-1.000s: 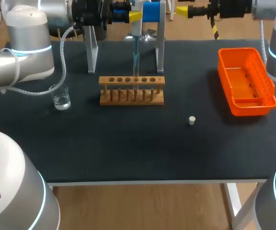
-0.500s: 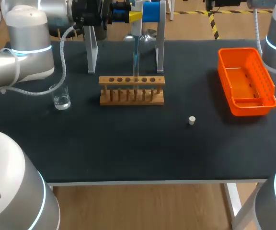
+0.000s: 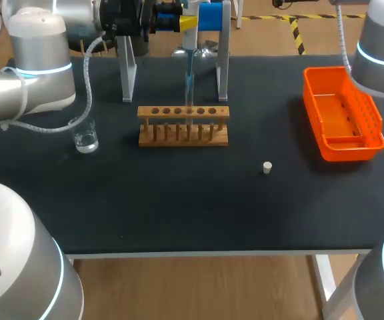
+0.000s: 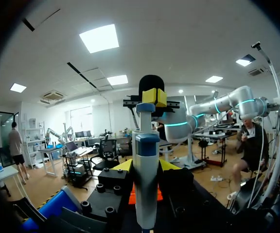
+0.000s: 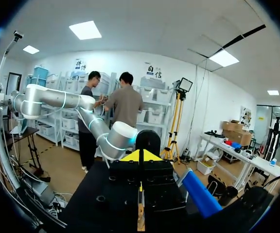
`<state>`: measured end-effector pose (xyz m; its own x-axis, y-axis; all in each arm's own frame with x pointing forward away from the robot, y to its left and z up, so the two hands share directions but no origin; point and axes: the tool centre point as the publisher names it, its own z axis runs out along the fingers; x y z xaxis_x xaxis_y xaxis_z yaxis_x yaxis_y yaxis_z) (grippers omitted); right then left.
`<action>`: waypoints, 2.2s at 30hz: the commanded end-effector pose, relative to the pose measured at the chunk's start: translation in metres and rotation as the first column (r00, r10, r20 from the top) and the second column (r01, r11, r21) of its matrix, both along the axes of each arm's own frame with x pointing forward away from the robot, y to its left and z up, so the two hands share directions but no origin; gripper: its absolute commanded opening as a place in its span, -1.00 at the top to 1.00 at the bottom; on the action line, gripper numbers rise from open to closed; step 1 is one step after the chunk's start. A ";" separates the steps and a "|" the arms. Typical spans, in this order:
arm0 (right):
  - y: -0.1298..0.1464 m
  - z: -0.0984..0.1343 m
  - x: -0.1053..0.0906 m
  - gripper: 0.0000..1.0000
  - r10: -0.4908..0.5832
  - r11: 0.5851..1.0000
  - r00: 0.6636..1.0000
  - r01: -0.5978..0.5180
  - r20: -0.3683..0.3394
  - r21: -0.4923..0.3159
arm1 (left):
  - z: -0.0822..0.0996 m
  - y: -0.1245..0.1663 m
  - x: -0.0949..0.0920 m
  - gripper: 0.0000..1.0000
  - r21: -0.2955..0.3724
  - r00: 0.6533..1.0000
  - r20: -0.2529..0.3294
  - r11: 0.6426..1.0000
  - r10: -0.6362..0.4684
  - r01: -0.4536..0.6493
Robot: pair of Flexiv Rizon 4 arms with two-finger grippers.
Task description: Invert the test tube, pick up the pipette, mount the tip to pipette, aspirate from beaker and dispense into the tube, eject the tip, return the pipette, and cap with the stopper.
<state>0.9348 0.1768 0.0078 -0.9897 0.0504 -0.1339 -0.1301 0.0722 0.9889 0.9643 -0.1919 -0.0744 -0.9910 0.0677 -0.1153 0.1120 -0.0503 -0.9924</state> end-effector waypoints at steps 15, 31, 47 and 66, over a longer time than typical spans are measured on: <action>0.039 0.004 0.010 1.00 0.008 1.000 0.999 -0.007 -0.049 0.025 | 0.000 0.001 0.002 1.00 -0.001 1.000 0.001 1.000 -0.005 0.005; 0.056 -0.003 0.020 1.00 0.016 1.000 0.997 -0.014 -0.071 0.027 | 0.000 0.001 0.002 1.00 -0.001 1.000 0.001 1.000 -0.005 0.005; 0.062 -0.007 0.023 1.00 0.023 0.999 0.997 -0.020 -0.078 0.034 | 0.000 0.001 0.002 1.00 -0.001 1.000 0.001 1.000 -0.005 0.005; 0.062 -0.016 0.019 1.00 0.027 0.999 0.996 -0.025 -0.091 0.021 | 0.000 0.001 0.002 1.00 -0.001 1.000 0.001 1.000 -0.005 0.005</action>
